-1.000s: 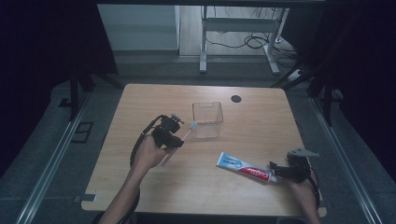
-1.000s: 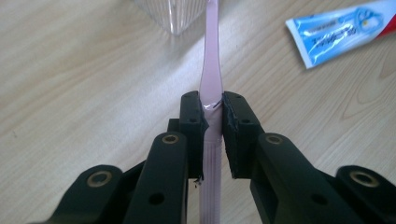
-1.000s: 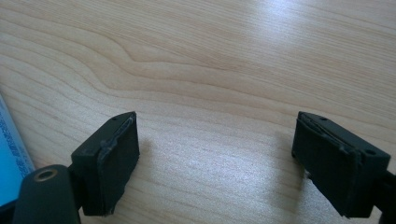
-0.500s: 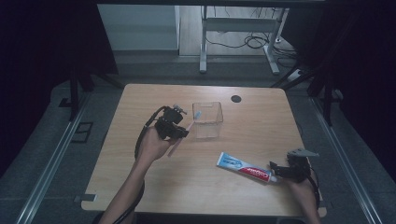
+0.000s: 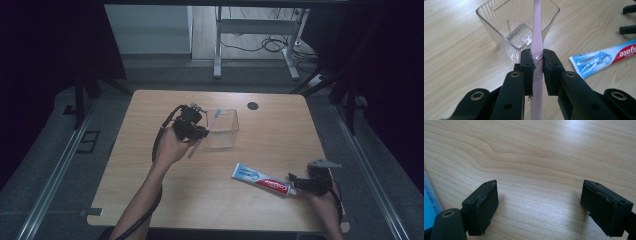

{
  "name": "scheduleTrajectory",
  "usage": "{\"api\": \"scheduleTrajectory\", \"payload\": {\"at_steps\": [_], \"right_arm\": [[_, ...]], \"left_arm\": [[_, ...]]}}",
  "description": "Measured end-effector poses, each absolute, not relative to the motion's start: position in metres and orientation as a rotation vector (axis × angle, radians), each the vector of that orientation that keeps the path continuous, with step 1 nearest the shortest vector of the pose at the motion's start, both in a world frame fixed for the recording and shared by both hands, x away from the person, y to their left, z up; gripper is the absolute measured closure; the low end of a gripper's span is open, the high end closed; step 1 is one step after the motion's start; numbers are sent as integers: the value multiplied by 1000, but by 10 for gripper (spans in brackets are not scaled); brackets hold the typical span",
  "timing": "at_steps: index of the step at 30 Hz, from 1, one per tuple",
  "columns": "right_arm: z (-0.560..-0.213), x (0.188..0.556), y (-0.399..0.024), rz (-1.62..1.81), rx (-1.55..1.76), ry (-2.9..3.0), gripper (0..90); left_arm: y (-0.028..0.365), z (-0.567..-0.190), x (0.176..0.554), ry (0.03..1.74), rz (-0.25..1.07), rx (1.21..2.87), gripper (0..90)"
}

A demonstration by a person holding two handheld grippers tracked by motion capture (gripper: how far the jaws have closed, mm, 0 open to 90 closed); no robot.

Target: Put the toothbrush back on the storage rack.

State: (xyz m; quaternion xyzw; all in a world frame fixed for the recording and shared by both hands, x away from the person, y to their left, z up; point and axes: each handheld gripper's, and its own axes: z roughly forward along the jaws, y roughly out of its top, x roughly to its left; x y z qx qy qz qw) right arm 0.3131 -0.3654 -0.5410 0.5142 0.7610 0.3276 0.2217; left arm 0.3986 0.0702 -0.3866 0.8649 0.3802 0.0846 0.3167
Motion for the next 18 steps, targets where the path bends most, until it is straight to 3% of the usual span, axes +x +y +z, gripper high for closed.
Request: {"api": "scheduleTrajectory", "payload": {"at_steps": [18], "right_arm": [[-541,313,-365,906,1420,2103,142]], "left_arm": [[57,-367,418,969,255,2202,792]]}}
